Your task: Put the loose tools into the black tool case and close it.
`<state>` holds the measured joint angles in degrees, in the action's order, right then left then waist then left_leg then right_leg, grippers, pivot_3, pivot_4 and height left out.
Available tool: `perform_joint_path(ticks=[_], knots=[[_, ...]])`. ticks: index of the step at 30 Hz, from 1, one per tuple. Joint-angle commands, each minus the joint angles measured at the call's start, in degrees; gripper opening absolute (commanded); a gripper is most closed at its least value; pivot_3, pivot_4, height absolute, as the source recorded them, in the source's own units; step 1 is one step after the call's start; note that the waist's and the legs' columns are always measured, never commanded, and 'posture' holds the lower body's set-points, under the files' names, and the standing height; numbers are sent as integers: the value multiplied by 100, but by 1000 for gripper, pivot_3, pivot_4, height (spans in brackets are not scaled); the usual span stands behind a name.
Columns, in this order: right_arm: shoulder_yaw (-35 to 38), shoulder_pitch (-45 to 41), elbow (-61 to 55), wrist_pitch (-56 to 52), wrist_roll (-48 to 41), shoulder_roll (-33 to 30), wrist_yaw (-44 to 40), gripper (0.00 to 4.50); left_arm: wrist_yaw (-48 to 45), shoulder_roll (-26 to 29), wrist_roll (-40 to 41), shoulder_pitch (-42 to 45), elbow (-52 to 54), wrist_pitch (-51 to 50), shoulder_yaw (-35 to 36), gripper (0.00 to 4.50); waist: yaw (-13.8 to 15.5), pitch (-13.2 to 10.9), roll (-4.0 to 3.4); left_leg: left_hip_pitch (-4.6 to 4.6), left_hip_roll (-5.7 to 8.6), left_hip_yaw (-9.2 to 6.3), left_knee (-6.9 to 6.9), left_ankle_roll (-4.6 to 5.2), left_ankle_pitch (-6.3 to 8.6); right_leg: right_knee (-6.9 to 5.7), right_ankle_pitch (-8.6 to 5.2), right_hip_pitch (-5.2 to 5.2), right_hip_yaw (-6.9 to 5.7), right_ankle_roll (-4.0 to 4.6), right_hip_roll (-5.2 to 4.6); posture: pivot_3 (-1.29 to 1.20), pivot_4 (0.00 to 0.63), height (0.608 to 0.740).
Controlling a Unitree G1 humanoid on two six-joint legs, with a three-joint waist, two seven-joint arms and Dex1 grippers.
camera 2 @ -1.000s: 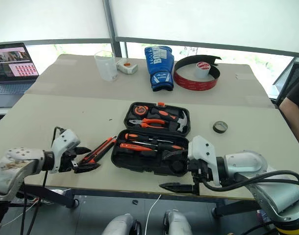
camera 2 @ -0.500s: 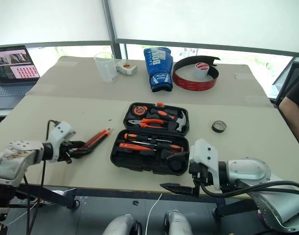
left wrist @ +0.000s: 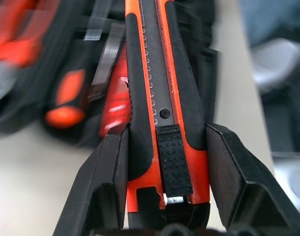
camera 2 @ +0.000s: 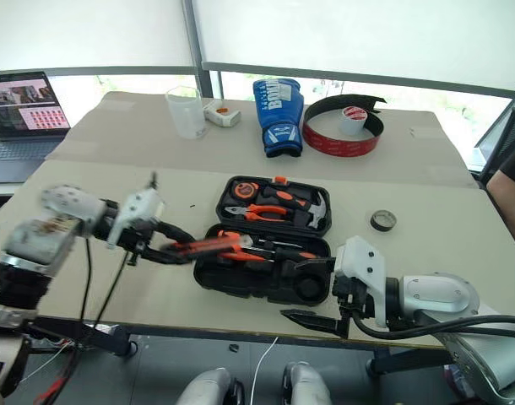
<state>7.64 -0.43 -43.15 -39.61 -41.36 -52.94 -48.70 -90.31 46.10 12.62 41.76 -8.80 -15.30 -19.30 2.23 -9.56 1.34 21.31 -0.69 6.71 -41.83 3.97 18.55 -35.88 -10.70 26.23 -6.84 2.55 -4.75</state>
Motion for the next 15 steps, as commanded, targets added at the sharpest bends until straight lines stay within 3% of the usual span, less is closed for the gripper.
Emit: perform_joint_path(ticks=[1,14,15], knots=[[239,140,-278,-56,-111,-2,137,4500,-187,-358,-341,504,-317,333,-305,1767,3,-1,1,0,-3,0,-1,0,0,0,0,-1,1,0,2,0,150,727],[344,476,-570,-100,-163,108,537,4500,-194,-1014,-702,852,-1010,337,-801,1767,6,-1,4,-5,-11,-2,-7,10,4,-9,2,1,31,-5,26,0,150,727],[341,500,-581,-91,-150,110,553,4500,-191,-1068,-712,873,-1066,317,-797,2267,10,-1,4,-5,-10,-2,-7,13,5,-9,2,0,32,-5,27,0,150,727]])
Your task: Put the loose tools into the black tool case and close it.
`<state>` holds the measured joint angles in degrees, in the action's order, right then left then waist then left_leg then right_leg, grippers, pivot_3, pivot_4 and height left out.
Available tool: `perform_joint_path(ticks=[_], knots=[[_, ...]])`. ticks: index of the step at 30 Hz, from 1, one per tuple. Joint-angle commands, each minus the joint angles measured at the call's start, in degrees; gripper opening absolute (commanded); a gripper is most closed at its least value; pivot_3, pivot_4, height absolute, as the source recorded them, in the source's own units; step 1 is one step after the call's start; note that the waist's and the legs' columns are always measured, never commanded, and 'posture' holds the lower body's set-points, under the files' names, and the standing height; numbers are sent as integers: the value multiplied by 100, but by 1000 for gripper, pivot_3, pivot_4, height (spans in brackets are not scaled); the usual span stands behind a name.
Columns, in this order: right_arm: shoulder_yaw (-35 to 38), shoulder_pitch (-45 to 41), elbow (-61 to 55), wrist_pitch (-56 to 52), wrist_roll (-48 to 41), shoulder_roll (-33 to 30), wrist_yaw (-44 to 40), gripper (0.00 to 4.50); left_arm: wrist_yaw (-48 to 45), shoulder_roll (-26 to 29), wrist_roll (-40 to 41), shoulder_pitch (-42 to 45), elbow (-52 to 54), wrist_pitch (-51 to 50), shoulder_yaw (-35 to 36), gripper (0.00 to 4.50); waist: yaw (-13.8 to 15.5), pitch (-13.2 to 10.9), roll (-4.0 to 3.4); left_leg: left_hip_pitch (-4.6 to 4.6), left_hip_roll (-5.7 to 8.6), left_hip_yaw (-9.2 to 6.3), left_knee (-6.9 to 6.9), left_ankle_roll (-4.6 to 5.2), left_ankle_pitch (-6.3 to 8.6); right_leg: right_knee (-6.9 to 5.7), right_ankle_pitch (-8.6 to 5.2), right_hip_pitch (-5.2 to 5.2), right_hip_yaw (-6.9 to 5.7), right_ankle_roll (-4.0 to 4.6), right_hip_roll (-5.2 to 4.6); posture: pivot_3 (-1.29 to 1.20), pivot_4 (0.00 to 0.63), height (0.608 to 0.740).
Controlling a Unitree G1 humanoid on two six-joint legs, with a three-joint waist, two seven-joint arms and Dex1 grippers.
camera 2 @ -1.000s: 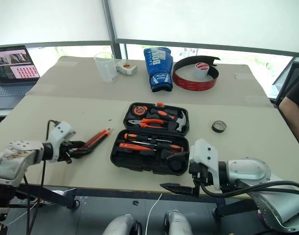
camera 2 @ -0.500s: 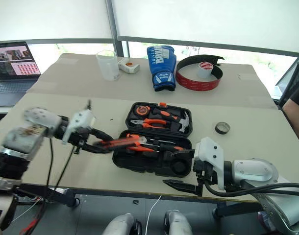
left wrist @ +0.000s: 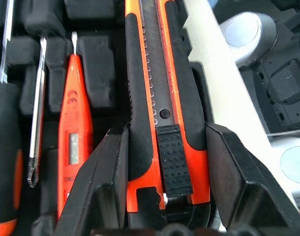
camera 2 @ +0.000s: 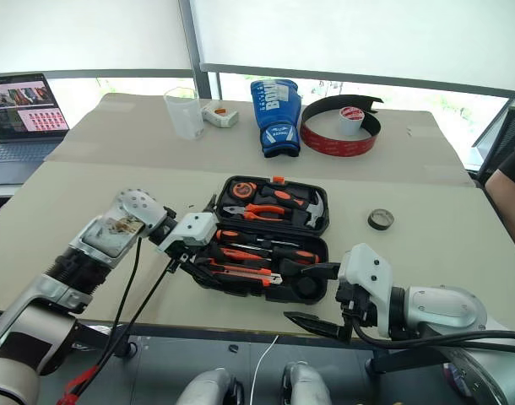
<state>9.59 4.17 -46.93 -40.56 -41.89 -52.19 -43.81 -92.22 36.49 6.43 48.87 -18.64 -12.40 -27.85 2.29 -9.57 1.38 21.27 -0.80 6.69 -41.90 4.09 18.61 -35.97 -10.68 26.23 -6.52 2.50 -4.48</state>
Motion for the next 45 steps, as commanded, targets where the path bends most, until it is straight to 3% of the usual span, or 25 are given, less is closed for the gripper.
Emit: perform_joint_path(ticks=[1,2,7,16,19,28,37,45], knots=[[142,65,-211,16,-83,35,77,4500,-6,-144,-102,178,-118,26,65,2267,2,0,0,0,0,0,0,2,1,0,0,0,1,0,0,0,150,727],[136,92,-218,30,-65,34,86,4500,-15,-152,-77,199,-119,5,64,2838,-1,0,0,0,1,0,0,4,2,1,0,0,3,-1,0,0,150,727],[152,219,-253,87,-24,31,86,4500,-28,45,600,329,156,-354,85,4430,-9,0,0,1,1,0,-1,8,4,3,0,1,8,-1,-3,0,150,727],[150,282,-208,191,87,11,16,4500,-28,348,701,469,-164,46,381,4430,-23,0,0,-2,0,2,-2,7,4,1,0,1,14,-2,1,0,150,727],[146,287,-185,221,130,6,-13,4500,-28,758,969,492,-193,217,137,3731,-22,0,0,-3,-1,2,-2,6,4,1,0,1,15,-2,1,0,150,727],[21,167,-134,207,176,53,16,4500,-28,1183,1002,398,-87,779,-438,185,15,0,0,-1,3,3,-8,10,6,2,1,0,19,-4,3,0,150,727],[50,111,-175,93,104,82,46,4500,-9,608,216,276,-415,1091,-208,53,-4,0,0,0,3,6,-11,12,7,1,2,0,22,-6,8,0,150,727],[166,142,-245,-1,-61,81,150,4500,-28,804,599,610,-595,963,-121,53,-15,0,1,-2,2,6,-11,12,7,-1,2,0,25,-6,5,0,150,727]])
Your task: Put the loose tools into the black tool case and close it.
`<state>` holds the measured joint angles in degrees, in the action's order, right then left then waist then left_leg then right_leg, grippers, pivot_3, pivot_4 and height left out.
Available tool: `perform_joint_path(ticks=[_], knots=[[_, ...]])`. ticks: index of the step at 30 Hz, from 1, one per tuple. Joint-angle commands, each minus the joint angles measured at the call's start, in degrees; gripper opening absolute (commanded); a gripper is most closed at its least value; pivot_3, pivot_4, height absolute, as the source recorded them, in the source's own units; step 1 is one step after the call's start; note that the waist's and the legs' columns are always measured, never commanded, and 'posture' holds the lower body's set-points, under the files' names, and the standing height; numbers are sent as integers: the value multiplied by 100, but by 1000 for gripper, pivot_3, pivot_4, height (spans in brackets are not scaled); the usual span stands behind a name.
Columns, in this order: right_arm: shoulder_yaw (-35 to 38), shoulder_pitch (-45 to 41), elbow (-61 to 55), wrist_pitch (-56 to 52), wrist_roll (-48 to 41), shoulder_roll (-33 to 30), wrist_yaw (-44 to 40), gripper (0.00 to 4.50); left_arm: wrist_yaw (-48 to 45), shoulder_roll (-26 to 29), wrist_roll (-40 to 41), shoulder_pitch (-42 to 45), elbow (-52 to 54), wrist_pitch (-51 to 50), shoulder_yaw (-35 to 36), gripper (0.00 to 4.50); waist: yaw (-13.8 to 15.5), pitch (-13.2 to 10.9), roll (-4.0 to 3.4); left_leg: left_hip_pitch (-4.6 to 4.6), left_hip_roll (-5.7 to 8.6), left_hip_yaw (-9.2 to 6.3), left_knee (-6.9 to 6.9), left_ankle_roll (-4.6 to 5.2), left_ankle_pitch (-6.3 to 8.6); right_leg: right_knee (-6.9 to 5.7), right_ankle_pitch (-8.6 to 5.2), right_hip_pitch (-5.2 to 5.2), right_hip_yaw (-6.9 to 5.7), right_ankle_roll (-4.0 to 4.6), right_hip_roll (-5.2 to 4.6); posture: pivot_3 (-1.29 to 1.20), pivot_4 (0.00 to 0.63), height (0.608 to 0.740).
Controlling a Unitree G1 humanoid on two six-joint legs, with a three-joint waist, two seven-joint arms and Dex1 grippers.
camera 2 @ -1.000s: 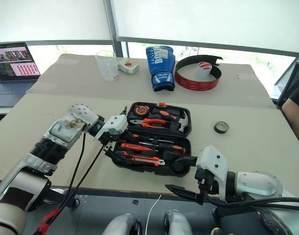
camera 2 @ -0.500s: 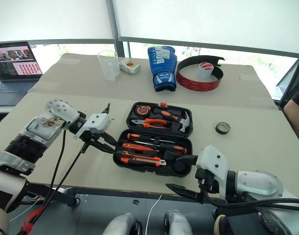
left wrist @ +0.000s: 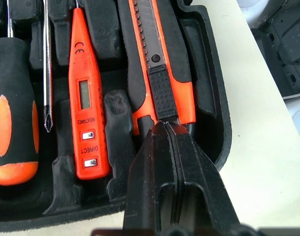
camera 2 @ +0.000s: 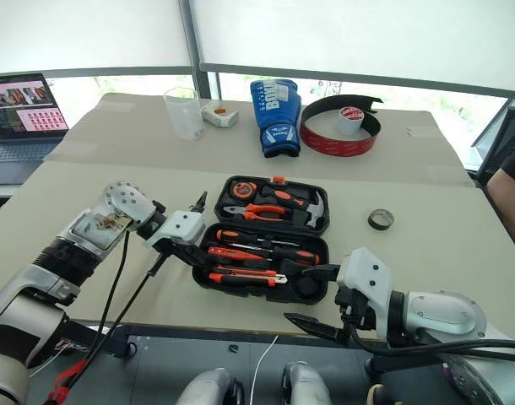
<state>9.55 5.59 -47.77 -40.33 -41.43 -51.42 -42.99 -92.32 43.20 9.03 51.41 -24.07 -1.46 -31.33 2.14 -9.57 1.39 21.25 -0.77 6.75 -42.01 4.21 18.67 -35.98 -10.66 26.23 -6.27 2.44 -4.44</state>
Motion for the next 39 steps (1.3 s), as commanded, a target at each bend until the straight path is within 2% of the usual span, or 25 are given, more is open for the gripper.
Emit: perform_joint_path(ticks=[1,4,6,12,18,21,29,33,39], knots=[[171,1,-161,-29,-117,-1,78,4500,-18,137,506,464,-38,-278,230,53,0,-1,1,0,0,0,0,0,0,0,0,0,-1,0,0,0,150,727],[164,-9,-157,-35,-131,-13,103,4500,-18,62,974,684,180,-724,129,53,23,-1,1,4,0,-3,-7,0,0,-2,0,0,-5,0,0,0,150,727],[147,-33,-150,-39,-129,-15,121,4500,-18,-79,990,742,223,-778,46,53,22,-1,1,5,2,-3,-12,7,4,-2,0,-1,-1,-2,0,0,150,727],[154,-58,-169,-64,-137,-23,184,4500,-18,-491,514,658,101,-301,-399,53,6,-1,1,6,3,4,-26,13,8,-2,2,-3,8,-12,4,0,150,727],[197,40,-246,-118,-181,4,304,4500,-18,-604,123,496,132,50,-812,53,-5,-1,1,2,1,5,-25,12,7,-6,2,-2,15,-12,3,0,150,727],[226,100,-285,-152,-219,39,353,4500,-7,-779,-429,362,-125,533,-814,53,14,6,1,2,1,5,-26,12,7,-7,2,-3,15,-12,1,0,150,727],[237,150,-264,-136,-259,30,418,4500,28,-1041,-939,185,-491,882,-675,53,32,29,-5,-9,4,5,-28,29,17,-4,6,-16,44,-20,0,0,150,727],[226,123,-227,-117,-272,19,417,4500,-16,-1124,-762,277,-534,662,-443,53,30,32,-5,-8,4,5,-32,39,22,-4,10,-17,57,-27,1,0,150,727],[221,115,-192,-95,-270,12,391,4500,-18,-967,358,668,-210,-404,-274,53,-2,27,1,4,3,5,-34,41,23,-5,11,-4,60,-28,5,0,150,727]])
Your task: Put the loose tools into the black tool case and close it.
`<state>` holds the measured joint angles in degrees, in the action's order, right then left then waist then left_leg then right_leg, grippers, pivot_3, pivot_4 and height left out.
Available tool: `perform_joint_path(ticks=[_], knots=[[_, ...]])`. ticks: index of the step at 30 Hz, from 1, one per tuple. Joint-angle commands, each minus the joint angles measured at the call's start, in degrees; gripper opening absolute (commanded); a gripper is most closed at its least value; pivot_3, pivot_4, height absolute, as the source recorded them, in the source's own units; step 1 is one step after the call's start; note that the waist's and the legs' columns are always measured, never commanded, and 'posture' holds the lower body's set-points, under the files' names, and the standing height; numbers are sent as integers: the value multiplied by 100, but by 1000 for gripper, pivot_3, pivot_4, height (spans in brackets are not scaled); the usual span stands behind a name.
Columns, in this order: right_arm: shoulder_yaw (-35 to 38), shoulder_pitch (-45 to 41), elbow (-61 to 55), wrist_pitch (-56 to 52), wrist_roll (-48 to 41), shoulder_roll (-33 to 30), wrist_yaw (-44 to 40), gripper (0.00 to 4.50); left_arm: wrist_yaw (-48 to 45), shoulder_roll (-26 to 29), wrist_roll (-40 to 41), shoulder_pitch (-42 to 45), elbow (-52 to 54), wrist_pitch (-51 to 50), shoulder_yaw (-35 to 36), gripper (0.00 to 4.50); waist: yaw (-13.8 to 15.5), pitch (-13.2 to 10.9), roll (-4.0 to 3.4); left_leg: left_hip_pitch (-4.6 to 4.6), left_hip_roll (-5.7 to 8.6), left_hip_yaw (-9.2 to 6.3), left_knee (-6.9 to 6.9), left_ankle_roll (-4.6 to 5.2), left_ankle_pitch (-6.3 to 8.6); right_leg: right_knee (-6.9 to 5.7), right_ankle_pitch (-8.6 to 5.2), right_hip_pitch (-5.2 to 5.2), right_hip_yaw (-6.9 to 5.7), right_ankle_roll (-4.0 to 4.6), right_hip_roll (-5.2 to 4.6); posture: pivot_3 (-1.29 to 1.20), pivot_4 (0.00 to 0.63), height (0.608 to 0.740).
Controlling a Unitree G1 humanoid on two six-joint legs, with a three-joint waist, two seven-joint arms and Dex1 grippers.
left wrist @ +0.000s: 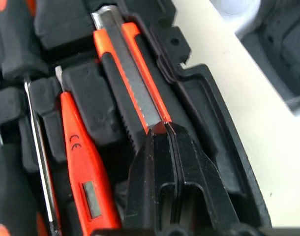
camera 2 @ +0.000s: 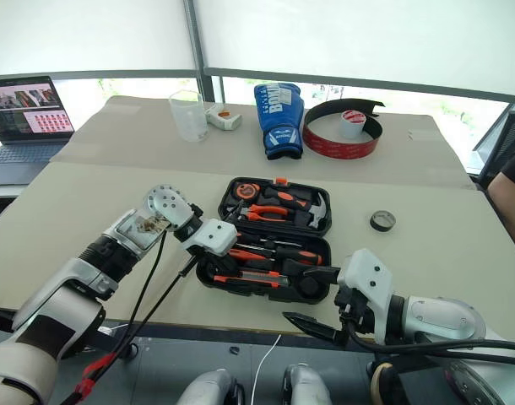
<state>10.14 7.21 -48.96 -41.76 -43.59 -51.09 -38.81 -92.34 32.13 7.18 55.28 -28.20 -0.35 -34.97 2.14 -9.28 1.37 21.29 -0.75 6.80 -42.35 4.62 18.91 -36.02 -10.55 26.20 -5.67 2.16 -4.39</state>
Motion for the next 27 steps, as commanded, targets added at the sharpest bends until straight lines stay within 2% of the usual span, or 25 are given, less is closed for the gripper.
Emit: perform_joint_path(ticks=[1,10,16,19,22,23,24,27], knots=[[152,-50,-65,52,-50,-18,-31,4500,-16,132,542,309,185,-540,102,53,-4,-2,3,5,0,0,0,-2,-1,0,0,4,0,0,1,0,150,727],[126,-79,-30,50,-32,-1,-20,4500,-16,-31,-159,59,-138,166,-37,53,1,-2,2,11,4,2,-1,-2,-1,11,-1,3,0,-2,2,0,150,727],[168,-26,-68,34,-53,-12,-6,4500,405,-286,-889,-128,-603,868,-58,53,30,1,-1,2,4,1,-7,7,4,13,2,-10,0,-7,-2,0,150,727],[210,-7,-79,26,-74,-15,7,4500,285,-315,-762,-242,-495,820,141,53,21,3,-3,-6,5,2,-9,31,18,13,8,-16,5,-18,-5,0,150,727],[353,57,-26,45,-46,-65,-36,4500,135,-316,-276,-269,-131,164,596,53,16,4,-3,-9,4,2,-10,44,25,12,9,-16,8,-19,-6,0,150,727],[461,73,48,35,-35,-104,-61,4500,62,-243,-32,-274,55,-77,756,292,16,4,-3,-7,3,2,-10,41,23,12,9,-15,7,-19,-6,0,150,727],[574,79,137,29,-14,-144,-86,4500,16,-137,208,-282,244,-282,872,292,11,3,-3,-3,3,2,-10,32,19,11,9,-11,7,-19,-5,0,150,727],[1016,-20,716,-40,105,-374,-197,4500,-16,357,980,-332,923,-982,1295,1377,-20,-2,1,16,3,2,-17,12,7,11,9,5,6,-18,-2,0,150,727]])
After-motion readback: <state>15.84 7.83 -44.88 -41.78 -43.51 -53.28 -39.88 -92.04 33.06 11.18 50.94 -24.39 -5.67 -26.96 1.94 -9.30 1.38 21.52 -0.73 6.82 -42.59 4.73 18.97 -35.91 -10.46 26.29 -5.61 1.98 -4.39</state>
